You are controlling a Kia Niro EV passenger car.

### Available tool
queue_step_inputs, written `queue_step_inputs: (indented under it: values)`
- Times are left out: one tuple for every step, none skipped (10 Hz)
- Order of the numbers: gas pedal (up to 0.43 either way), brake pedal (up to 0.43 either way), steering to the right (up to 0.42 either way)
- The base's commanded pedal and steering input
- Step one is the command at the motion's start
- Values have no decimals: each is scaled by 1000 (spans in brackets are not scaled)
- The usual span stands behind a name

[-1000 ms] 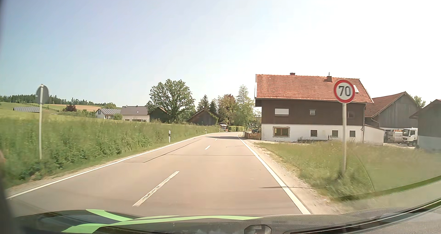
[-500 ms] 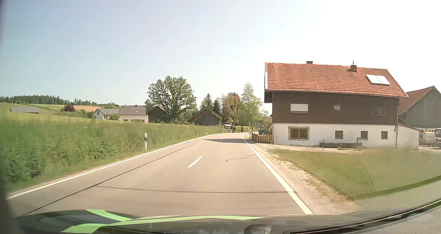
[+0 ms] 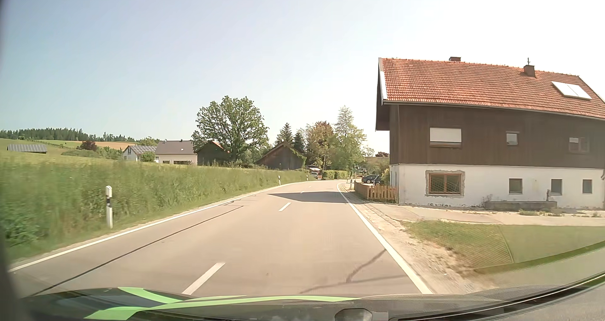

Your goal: Follow the waypoints while adhering to traffic rules and regulations

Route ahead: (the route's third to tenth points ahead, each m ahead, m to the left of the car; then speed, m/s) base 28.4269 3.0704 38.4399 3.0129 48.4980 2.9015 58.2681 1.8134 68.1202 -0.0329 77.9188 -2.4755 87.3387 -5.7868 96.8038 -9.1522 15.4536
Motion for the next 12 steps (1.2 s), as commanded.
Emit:
queue_step_inputs:
  values:
    - [79, 0, -6]
    - [79, 0, -5]
    - [39, 0, -5]
    - [0, 0, -5]
    - [0, 0, -4]
    - [0, 0, -3]
    - [0, 0, -3]
    - [0, 0, -2]
    - [0, 0, -3]
    - [0, 0, -2]
    - [0, 0, -1]
    - [0, 0, -1]
